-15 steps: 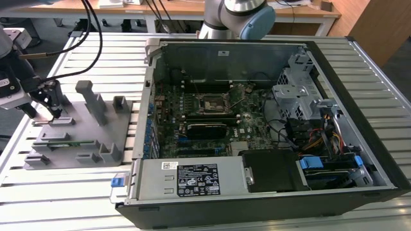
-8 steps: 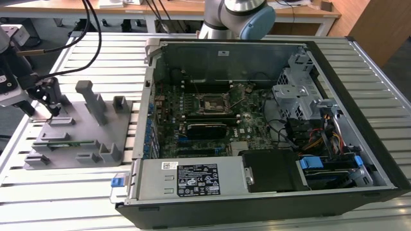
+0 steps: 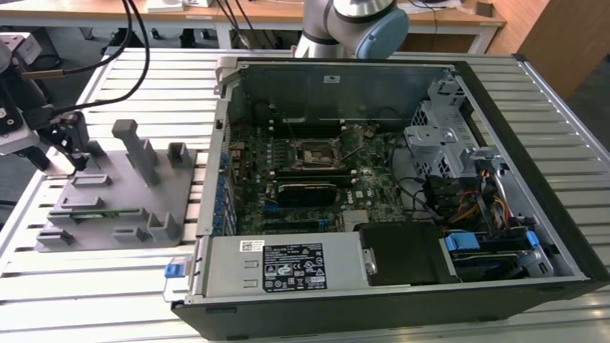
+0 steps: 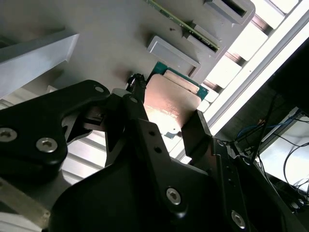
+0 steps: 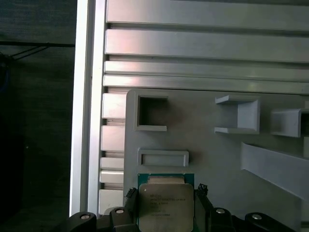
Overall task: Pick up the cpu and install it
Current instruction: 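Pick up the cpu and move it towards the insertion slot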
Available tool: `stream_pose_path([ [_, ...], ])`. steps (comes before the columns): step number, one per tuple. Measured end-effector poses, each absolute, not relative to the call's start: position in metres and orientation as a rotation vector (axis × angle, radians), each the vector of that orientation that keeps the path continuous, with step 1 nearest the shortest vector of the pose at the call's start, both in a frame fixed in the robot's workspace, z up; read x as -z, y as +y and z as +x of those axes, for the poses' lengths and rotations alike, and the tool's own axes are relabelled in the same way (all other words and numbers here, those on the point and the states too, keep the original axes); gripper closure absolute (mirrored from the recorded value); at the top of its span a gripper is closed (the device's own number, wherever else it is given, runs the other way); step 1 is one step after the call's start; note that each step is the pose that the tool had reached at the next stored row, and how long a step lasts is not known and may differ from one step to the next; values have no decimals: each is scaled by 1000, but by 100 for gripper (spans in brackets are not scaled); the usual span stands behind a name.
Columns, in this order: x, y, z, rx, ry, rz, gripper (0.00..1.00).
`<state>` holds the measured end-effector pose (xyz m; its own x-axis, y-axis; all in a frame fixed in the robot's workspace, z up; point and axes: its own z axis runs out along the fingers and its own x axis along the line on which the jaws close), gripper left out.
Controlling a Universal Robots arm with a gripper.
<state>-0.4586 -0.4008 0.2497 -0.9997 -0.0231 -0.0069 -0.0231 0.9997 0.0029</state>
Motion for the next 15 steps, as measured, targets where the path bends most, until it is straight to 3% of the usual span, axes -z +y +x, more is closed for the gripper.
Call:
stream_pose_path([
  [15,-258,-401,-459,-5,3134,-36,46],
])
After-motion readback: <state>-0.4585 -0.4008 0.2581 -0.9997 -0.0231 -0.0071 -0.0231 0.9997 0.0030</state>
